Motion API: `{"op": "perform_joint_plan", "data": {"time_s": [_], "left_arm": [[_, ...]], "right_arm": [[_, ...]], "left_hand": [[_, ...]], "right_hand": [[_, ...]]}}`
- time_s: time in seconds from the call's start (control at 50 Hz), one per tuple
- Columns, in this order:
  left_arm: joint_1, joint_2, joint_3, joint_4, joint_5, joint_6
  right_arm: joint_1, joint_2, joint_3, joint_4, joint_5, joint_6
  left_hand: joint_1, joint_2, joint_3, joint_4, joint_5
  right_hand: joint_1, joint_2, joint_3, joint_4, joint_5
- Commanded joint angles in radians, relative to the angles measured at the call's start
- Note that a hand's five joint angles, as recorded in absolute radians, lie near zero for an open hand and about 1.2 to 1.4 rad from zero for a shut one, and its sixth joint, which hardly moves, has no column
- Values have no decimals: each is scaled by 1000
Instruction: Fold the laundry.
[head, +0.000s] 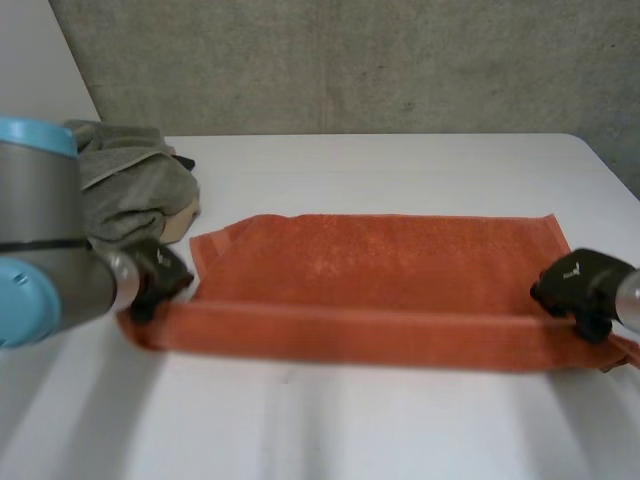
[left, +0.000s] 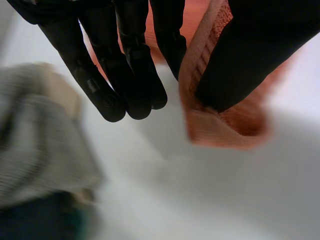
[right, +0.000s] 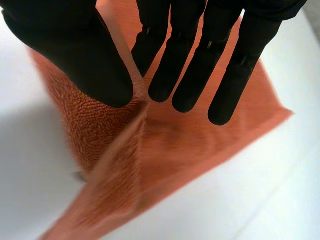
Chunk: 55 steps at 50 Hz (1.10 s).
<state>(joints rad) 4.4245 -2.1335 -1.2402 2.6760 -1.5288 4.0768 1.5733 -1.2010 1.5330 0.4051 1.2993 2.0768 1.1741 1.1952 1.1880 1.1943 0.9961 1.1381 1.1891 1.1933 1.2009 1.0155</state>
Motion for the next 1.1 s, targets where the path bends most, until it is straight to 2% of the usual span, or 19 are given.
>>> {"op": "perform_joint_plan", "data": {"time_s": [0.02, 0.04, 0.1, 0.12, 0.16, 0.24, 0.26, 0.34, 0.56, 0.72, 0.88, 1.1], "left_arm": [[-20, -135, 424, 123, -13, -111], [-22, -152, 530, 168, -8, -148], [-20, -166, 680, 254, -5, -214], [-17, -167, 767, 344, -8, -270], [-13, -163, 824, 433, -16, -332], [-2, -129, 854, 654, -42, -473], [1, -120, 843, 727, -44, -508], [4, -99, 780, 805, -40, -567], [55, -102, 507, 820, -10, -573], [72, -123, 230, 843, 56, -564], [64, -108, 6, 819, 108, -492], [69, -72, -50, 717, 88, -430]], "right_arm": [[59, 113, -296, -123, 86, 129], [68, 129, -389, -165, 93, 190], [77, 141, -526, -251, 101, 285], [80, 140, -603, -323, 107, 358], [82, 136, -655, -414, 118, 435], [80, 101, -671, -687, 155, 621], [83, 80, -645, -801, 175, 682], [86, 38, -562, -981, 184, 744], [94, 72, -433, -885, 115, 706], [94, 181, -323, -775, 37, 631], [68, 302, -232, -622, -18, 574], [16, 380, -280, -506, -23, 592]], "left_hand": [[222, 201, 208, 202, 226], [222, 201, 208, 202, 226], [222, 201, 208, 202, 226], [222, 201, 208, 202, 226], [222, 201, 208, 202, 226], [222, 201, 208, 202, 226], [222, 201, 208, 202, 226], [222, 201, 208, 202, 226], [222, 201, 208, 202, 226], [222, 201, 208, 202, 226], [222, 201, 208, 202, 226], [222, 201, 208, 202, 226]], "right_hand": [[258, 207, 203, 195, 206], [258, 207, 203, 195, 206], [258, 207, 203, 195, 206], [258, 207, 203, 195, 206], [258, 207, 203, 195, 206], [258, 207, 203, 195, 206], [258, 207, 203, 195, 206], [258, 207, 203, 195, 206], [258, 207, 203, 195, 206], [258, 207, 203, 195, 206], [258, 207, 203, 195, 206], [258, 207, 203, 195, 206]]}}
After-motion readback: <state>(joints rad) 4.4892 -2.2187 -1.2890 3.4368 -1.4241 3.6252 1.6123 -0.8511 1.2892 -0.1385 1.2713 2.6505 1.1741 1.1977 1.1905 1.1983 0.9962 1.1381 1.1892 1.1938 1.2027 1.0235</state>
